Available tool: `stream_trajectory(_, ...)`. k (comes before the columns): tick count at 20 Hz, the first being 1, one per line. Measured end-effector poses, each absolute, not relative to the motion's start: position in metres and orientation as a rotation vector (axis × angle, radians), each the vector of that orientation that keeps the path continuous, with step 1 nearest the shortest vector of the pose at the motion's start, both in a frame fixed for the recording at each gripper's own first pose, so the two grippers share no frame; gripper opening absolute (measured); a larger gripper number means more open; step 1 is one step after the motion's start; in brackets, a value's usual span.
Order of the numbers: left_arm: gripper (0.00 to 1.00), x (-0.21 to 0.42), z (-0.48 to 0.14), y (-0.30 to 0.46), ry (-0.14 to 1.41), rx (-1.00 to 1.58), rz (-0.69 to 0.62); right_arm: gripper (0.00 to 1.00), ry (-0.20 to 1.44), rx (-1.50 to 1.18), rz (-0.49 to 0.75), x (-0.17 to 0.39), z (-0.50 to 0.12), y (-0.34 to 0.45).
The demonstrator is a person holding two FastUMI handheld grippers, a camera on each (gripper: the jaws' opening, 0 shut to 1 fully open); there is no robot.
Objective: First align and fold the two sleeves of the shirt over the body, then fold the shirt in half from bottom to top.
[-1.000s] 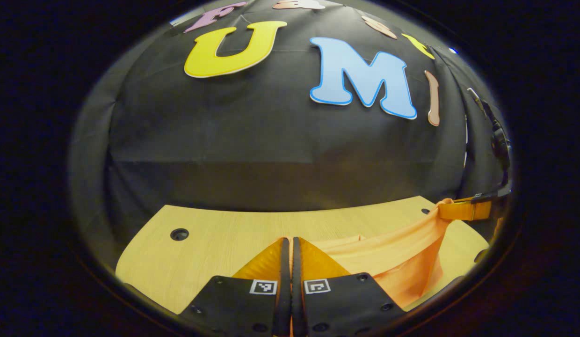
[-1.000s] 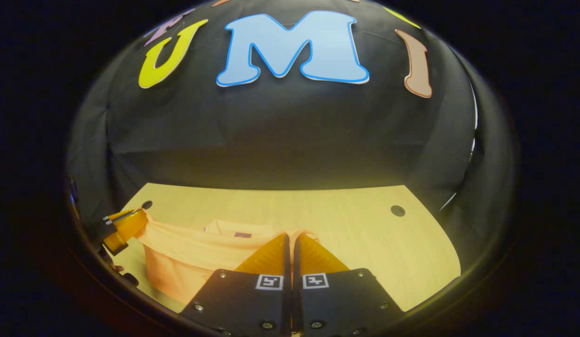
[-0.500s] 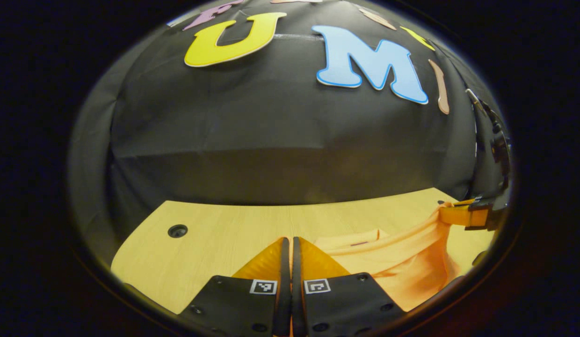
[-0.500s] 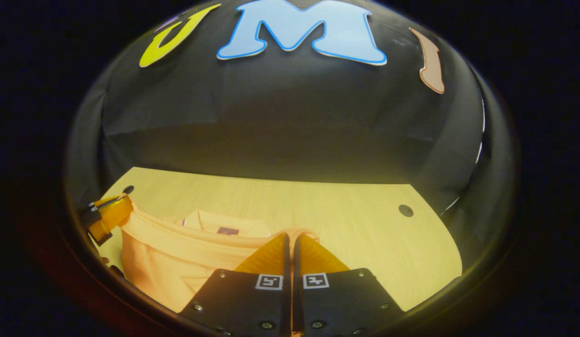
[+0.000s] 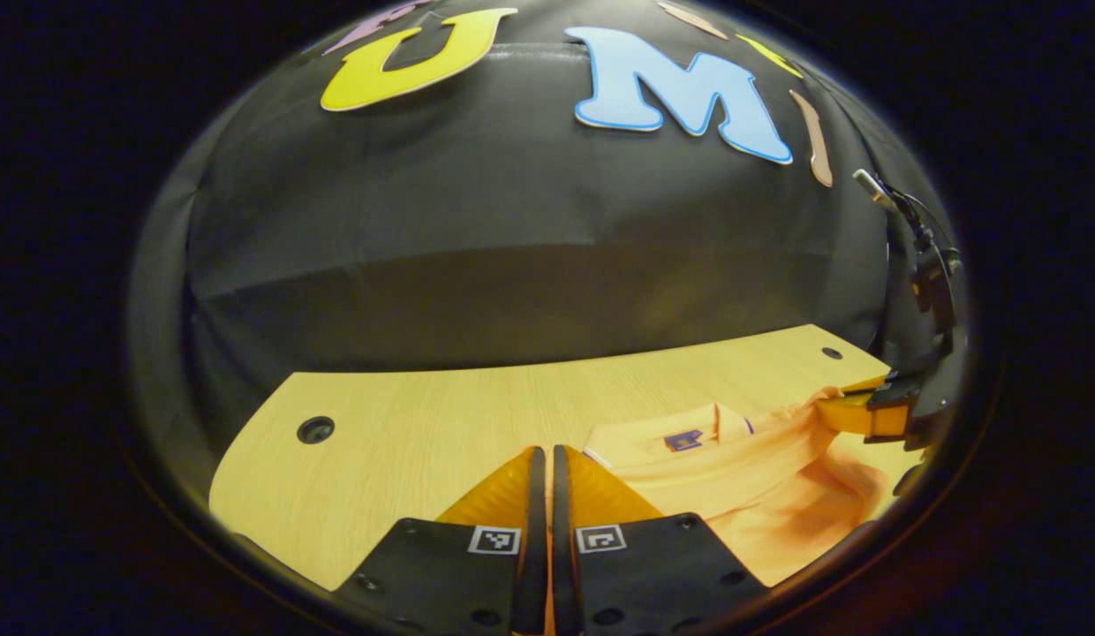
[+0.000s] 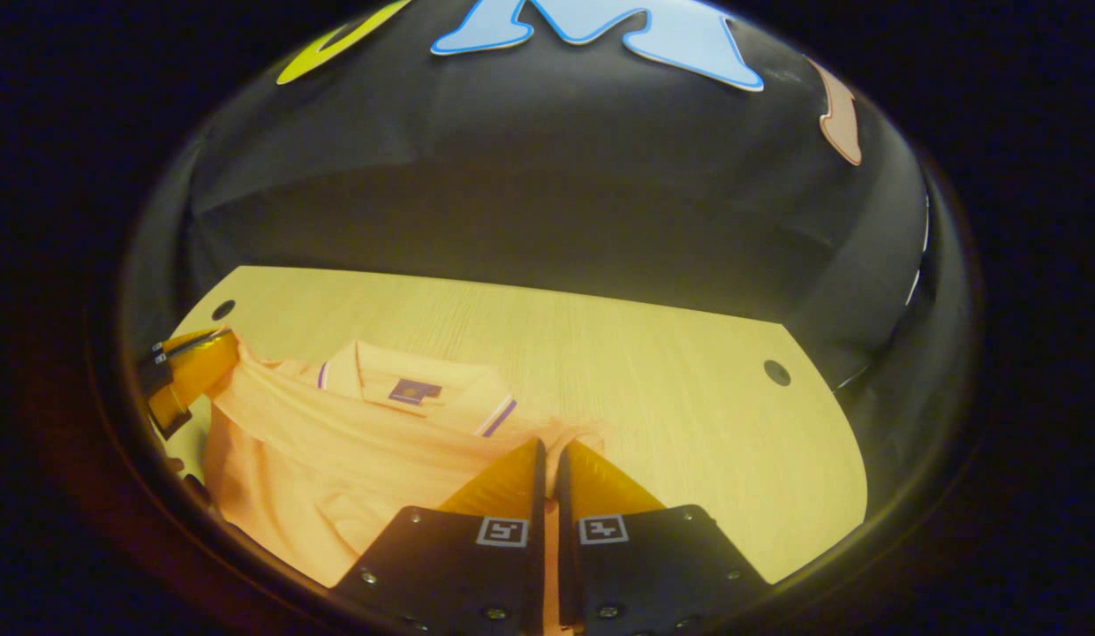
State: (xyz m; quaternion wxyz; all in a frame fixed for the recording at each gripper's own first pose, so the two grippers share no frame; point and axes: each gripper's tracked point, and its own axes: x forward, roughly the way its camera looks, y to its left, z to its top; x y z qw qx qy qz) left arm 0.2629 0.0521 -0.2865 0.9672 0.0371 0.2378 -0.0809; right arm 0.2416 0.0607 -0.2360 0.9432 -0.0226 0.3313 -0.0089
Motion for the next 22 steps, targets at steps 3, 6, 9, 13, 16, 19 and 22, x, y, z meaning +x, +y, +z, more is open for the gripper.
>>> stream_trajectory(3, 0.14, 0.257, -0.287, 0.049, 0.499, 0.069, -0.179, 0.14, 0.688, -0.062, -0.01, 0.236, -0.235, 0.062)
stream_trajectory(6, 0.2, 0.247, -0.282, 0.048, 0.507, 0.084, -0.188, 0.35, 0.683, -0.069, 0.0, 0.229, -0.23, 0.064)
stream_trajectory(9, 0.45, 0.233, -0.27, 0.043, 0.501, 0.079, -0.192, 0.59, 0.655, -0.066, 0.015, 0.22, -0.218, 0.068)
stream_trajectory(13, 0.67, 0.214, -0.245, 0.038, 0.467, 0.083, -0.179, 0.61, 0.601, -0.039, 0.028, 0.202, -0.193, 0.068)
stream_trajectory(16, 0.82, 0.197, -0.229, 0.03, 0.45, 0.076, -0.167, 0.64, 0.567, -0.03, 0.044, 0.183, -0.174, 0.063)
stream_trajectory(19, 0.93, 0.179, -0.208, 0.022, 0.418, 0.068, -0.151, 0.92, 0.53, -0.025, 0.06, 0.163, -0.156, 0.056)
stream_trajectory(22, 0.96, 0.158, -0.189, 0.012, 0.39, 0.049, -0.142, 0.91, 0.493, -0.032, 0.07, 0.143, -0.137, 0.048)
